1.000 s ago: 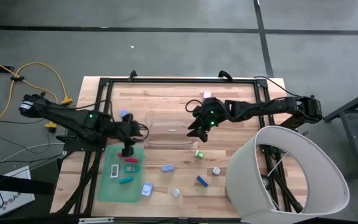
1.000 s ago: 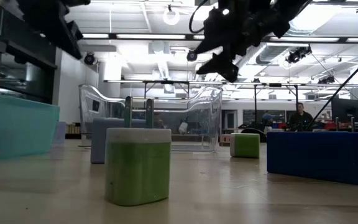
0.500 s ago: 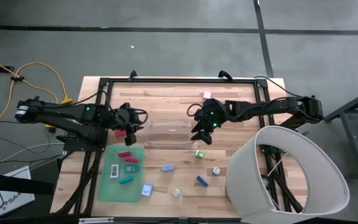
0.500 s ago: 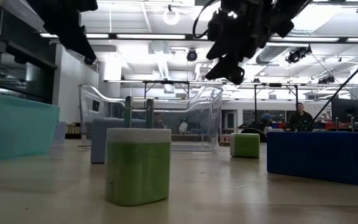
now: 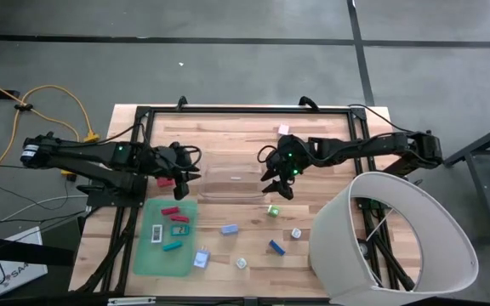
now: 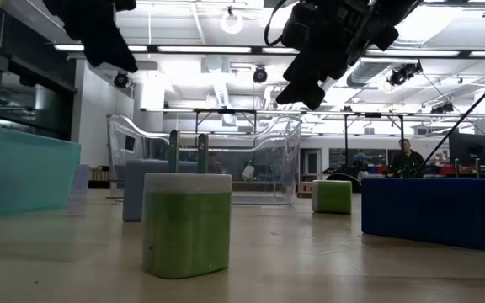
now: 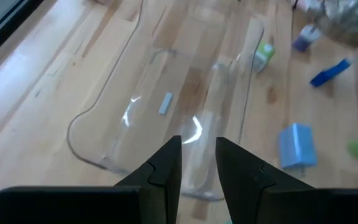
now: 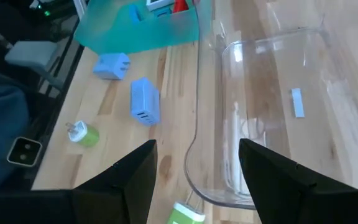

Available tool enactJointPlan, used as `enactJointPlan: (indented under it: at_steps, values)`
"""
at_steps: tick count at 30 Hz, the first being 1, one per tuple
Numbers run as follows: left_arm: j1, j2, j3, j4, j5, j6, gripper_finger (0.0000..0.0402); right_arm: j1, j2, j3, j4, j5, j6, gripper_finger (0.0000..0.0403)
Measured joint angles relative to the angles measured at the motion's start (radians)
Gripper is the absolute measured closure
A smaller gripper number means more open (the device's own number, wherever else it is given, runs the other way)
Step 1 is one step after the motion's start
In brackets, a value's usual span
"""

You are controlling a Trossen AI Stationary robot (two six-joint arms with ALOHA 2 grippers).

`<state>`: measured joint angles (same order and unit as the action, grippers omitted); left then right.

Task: Pick & Place Office items
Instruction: Put the dark blue digital clock into the green bin

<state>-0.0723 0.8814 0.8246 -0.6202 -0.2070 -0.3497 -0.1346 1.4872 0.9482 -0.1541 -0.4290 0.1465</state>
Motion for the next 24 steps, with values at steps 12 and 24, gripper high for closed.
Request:
enactJointPlan:
  at_steps: [12, 24]
  values:
    - [0.0, 0.0, 0.0, 0.078, -0.001, -0.077, 0.0308, -0.019, -0.059, 0.0, -0.146, -0.07, -0.092, 0.0188]
    - [0.0, 0.0, 0.0, 0.079, -0.003, -0.078, 0.0308, 0.062, -0.076, 0.0, -0.182, -0.071, -0.14, 0.0188]
